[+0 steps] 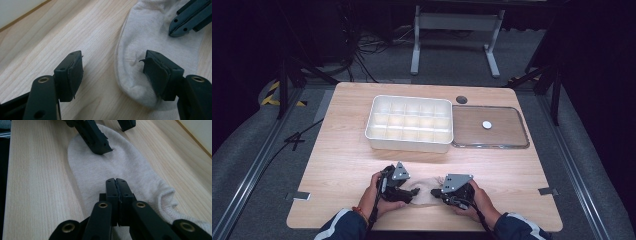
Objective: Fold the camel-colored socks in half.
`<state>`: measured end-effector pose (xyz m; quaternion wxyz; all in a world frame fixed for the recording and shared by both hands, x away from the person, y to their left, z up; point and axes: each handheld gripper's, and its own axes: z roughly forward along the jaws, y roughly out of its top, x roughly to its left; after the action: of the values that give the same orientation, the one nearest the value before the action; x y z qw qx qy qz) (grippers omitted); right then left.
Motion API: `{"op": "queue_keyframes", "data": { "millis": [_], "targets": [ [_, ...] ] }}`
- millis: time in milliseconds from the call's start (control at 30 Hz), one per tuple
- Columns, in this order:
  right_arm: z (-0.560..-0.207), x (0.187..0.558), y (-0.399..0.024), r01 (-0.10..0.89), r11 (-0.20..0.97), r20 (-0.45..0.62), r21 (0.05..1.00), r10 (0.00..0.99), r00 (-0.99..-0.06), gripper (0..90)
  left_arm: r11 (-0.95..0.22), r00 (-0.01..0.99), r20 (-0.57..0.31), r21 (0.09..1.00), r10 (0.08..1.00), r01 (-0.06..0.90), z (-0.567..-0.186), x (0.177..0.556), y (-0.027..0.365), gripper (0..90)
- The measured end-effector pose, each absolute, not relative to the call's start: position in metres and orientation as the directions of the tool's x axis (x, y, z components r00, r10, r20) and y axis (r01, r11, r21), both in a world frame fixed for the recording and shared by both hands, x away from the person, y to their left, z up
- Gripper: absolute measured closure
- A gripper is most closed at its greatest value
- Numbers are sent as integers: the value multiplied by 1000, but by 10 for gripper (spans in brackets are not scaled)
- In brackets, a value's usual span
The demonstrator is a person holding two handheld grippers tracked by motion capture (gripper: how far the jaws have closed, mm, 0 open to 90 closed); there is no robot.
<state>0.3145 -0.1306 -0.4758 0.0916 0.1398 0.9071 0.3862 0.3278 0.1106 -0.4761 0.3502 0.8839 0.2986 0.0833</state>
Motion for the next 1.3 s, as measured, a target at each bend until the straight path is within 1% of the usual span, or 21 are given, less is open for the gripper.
{"op": "queue_keyframes", "data": {
  "millis": [133,167,267,400,433,467,500,533,567,700,833,1067,1300],
  "targets": [
    [-476,315,-130,180,666,-68,724,328,-942,900,-596,814,-53,654,579,466,-474,328,109,341],
    [-476,315,-130,180,667,-68,723,328,-942,900,-602,815,-53,647,576,468,-473,328,109,361],
    [-476,316,-129,193,656,-53,730,335,-941,900,-615,818,-57,630,572,474,-470,329,110,442],
    [-476,314,-122,164,673,-96,721,332,-939,900,-623,820,-61,619,569,479,-468,333,114,526],
    [-476,314,-122,164,673,-96,721,332,-939,900,-623,820,-61,619,569,479,-468,333,114,569],
    [-476,315,-120,163,675,-99,719,331,-938,900,-625,827,-70,620,558,474,-468,334,114,569],
    [-476,316,-119,160,677,-103,719,331,-938,900,-624,838,-78,631,540,461,-469,333,115,630],
    [-476,316,-119,162,675,-96,720,328,-940,900,-621,837,-80,633,541,462,-469,333,115,661],
    [-476,317,-118,164,675,-97,720,332,-938,900,-620,837,-81,634,541,462,-469,333,115,669],
    [-476,318,-119,171,672,-88,721,333,-939,900,-596,834,-118,646,539,477,-470,333,117,757],
    [-476,321,-118,183,670,-74,719,336,-939,900,-589,828,-120,648,547,483,-470,333,118,837],
    [-475,323,-115,191,673,-69,715,340,-938,900,-574,821,-105,665,561,478,-468,332,121,846],
    [-474,327,-108,197,676,-73,710,348,-934,900,-529,813,-127,701,568,479,-460,332,127,848]
  ]
}}
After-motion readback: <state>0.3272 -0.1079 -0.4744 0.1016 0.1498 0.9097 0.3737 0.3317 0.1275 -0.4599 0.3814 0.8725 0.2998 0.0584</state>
